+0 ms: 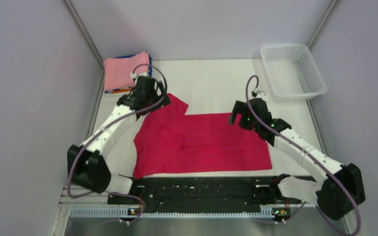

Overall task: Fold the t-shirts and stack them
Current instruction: Grab the side of the flattened tshirt furthest away from the robot with both arms

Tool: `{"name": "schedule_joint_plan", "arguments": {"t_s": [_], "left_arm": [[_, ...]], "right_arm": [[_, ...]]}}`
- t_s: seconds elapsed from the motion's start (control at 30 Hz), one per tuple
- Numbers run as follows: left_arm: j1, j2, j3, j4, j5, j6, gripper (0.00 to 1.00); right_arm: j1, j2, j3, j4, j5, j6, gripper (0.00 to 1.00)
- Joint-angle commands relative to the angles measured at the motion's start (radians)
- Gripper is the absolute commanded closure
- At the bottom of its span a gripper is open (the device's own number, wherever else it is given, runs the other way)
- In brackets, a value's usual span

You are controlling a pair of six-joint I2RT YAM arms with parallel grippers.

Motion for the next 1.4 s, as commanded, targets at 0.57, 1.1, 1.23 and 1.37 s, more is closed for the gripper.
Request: {"name": "schedule_joint_plan", "arguments": {"t_s": [0.57, 1.1, 1.23, 1.37], "left_arm": [[0.022, 1.083, 1.082, -0.264, -0.217, 0.219, 0.32], [0.021, 1.067, 0.984, -0.273, -0.146, 0.178, 1.0], [0.015, 1.015, 0.975, -0.284, -0.123, 0.167, 1.0], [-0.002, 0.918, 0.881, -0.24, -0.117, 0.169, 1.0]], "right_arm": [[-0.324, 0.387, 0.183, 0.108, 0.1, -0.096, 0.01], [-0.357, 0.548, 0.294, 0.125, 0.233, -0.13, 0.04], [-0.358, 0.631, 0.37, 0.122, 0.254, -0.149, 0.12], [-0.358, 0.704, 0.406, 0.144, 0.259, -0.137, 0.21]]}}
